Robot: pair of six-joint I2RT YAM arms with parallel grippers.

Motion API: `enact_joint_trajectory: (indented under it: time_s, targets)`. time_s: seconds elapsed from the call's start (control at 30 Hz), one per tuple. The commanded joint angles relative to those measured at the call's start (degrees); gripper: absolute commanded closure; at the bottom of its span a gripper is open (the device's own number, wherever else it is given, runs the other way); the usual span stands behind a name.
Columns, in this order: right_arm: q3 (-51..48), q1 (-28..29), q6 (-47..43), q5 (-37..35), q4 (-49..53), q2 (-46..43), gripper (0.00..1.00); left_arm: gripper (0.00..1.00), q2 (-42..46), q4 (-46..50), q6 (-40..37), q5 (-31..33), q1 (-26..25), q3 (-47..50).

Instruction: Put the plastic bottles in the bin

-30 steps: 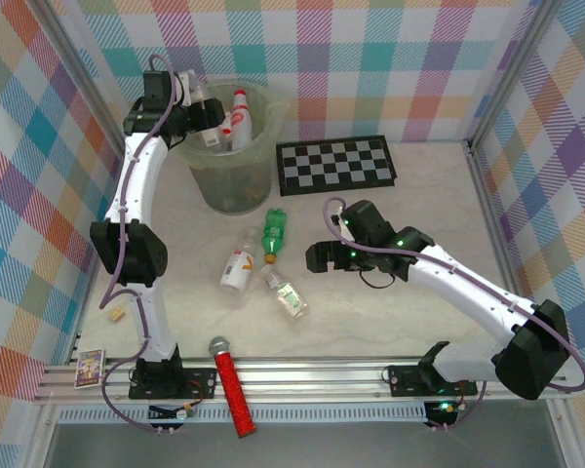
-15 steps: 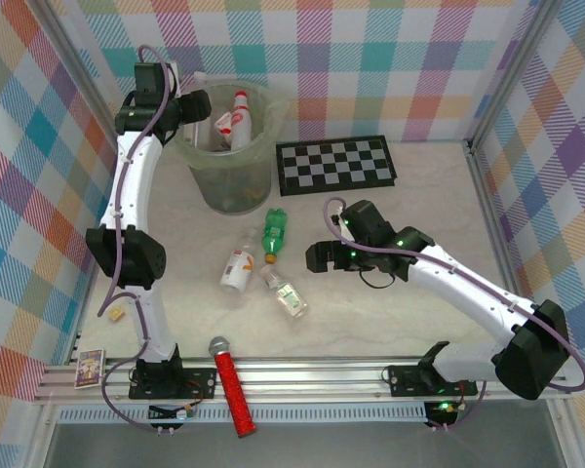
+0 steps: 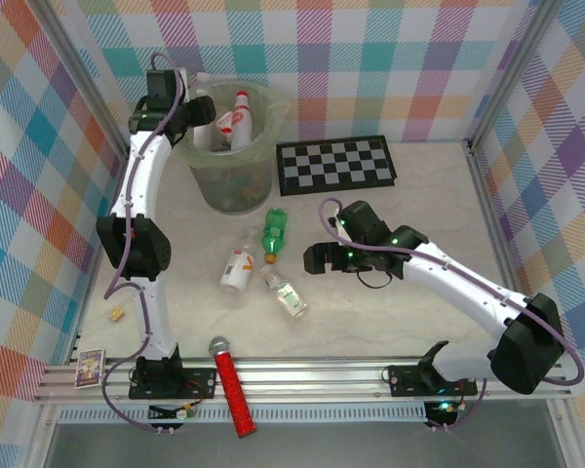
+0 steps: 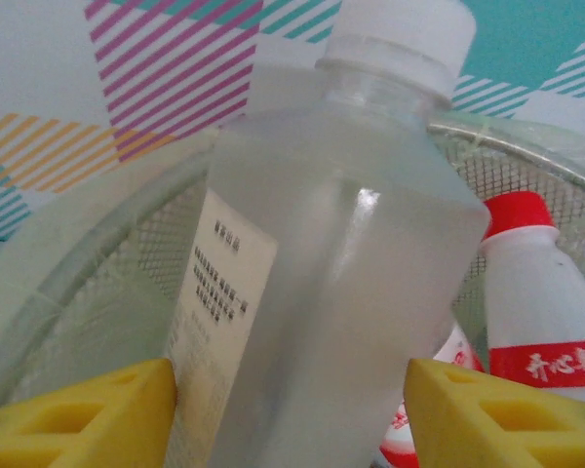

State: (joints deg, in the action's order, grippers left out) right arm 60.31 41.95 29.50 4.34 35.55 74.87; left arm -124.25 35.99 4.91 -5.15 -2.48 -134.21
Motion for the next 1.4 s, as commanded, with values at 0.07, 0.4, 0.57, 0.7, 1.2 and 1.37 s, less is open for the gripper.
enact_joint_trajectory:
  time_s: [0.07,0.4,0.57,0.7,1.2,1.37]
  targets:
    - [0.7,-0.1,1.0,2.3,-1.8,1.3,0.00,0.37,-2.5,1.3,-0.7,-6.8,-0.4,-1.9]
    - [0.9,0.4,-0.6,2.3,-0.8,1.9,0.00,0.37,3.0,-0.1,-2.3,-10.9,-0.6,3.2]
    - [2.9,2.7,-3.8,-2.6,4.7,4.6,0.01,0.28,7.5,0.6,-2.3,-12.2,-0.7,3.7]
    - [4.9,7.3,-5.9,-4.8,6.3,8.4,0.03,0.21,11.5,1.4,-2.5,-10.7,-0.6,5.2]
    - [10.6,17.0,-6.8,-2.0,4.8,26.3,0.05,0.10,36.1,-4.2,8.2,-10.2,-0.4,34.7]
    - [10.4,17.2,-7.1,-2.8,4.9,26.3,0.20,0.10,45.5,-13.6,16.8,-16.0,-0.5,51.6]
